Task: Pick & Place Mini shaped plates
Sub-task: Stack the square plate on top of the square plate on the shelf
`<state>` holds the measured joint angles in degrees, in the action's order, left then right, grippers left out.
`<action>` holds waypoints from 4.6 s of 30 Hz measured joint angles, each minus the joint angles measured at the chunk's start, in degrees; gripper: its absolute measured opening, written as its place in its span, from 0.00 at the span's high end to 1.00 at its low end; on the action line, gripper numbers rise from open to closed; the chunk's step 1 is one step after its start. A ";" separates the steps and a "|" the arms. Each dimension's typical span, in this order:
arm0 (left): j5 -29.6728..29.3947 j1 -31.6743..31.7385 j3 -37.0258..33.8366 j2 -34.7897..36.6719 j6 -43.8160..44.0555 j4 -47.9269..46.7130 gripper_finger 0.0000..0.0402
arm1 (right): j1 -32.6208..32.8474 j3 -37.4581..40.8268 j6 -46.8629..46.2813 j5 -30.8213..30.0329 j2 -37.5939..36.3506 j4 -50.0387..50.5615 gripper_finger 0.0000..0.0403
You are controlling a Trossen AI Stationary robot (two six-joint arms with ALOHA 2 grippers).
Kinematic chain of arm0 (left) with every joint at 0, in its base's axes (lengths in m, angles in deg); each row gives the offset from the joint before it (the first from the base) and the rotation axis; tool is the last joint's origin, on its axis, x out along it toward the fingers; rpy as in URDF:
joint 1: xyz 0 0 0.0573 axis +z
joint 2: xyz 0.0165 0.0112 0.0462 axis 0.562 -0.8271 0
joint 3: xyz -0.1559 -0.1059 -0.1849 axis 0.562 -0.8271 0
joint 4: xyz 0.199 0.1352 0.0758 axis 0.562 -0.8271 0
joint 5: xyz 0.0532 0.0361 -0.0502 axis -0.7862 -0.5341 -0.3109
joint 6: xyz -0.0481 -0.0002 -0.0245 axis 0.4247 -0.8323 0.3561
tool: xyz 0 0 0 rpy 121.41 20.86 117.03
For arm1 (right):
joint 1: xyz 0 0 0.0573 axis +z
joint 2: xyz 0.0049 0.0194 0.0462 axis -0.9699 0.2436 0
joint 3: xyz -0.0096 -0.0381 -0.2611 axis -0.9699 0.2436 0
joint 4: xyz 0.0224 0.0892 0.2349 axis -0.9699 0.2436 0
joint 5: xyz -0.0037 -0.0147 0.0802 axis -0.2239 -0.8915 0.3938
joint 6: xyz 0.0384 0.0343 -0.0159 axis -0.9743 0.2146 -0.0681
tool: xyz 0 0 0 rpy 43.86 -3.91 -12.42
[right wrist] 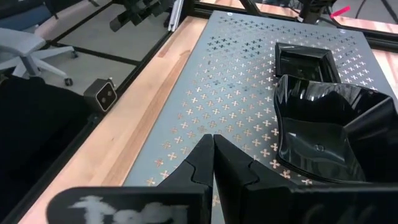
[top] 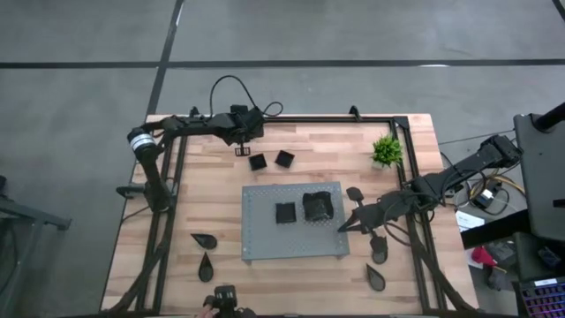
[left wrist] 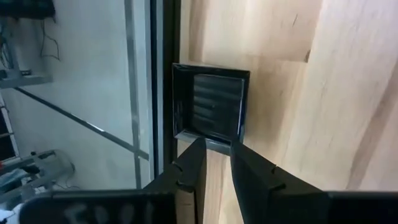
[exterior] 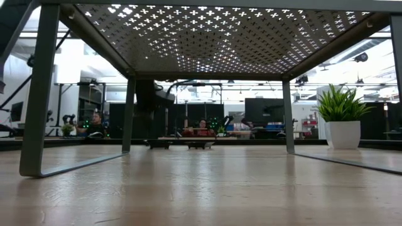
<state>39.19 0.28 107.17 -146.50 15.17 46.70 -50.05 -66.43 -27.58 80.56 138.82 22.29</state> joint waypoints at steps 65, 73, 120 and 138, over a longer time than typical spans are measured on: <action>4.26 2.81 -0.17 -3.78 2.48 -1.56 1.00 | -0.38 0.78 2.36 -4.00 -0.17 -0.23 0.98; 4.08 2.10 -0.17 2.39 4.31 -5.31 1.00 | -0.37 0.78 3.00 -5.57 -0.22 -0.34 0.98; -18.80 -60.68 10.11 15.02 60.12 -12.61 1.00 | -0.37 0.78 0.60 -10.01 -0.22 -0.25 0.98; -22.27 -64.76 37.78 -5.29 68.27 -39.54 1.00 | -0.37 1.19 0.60 -10.00 -0.18 -0.27 0.98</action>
<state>16.91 -64.48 144.95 -151.78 83.43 7.16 -50.43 -65.25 -26.98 70.56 138.64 22.02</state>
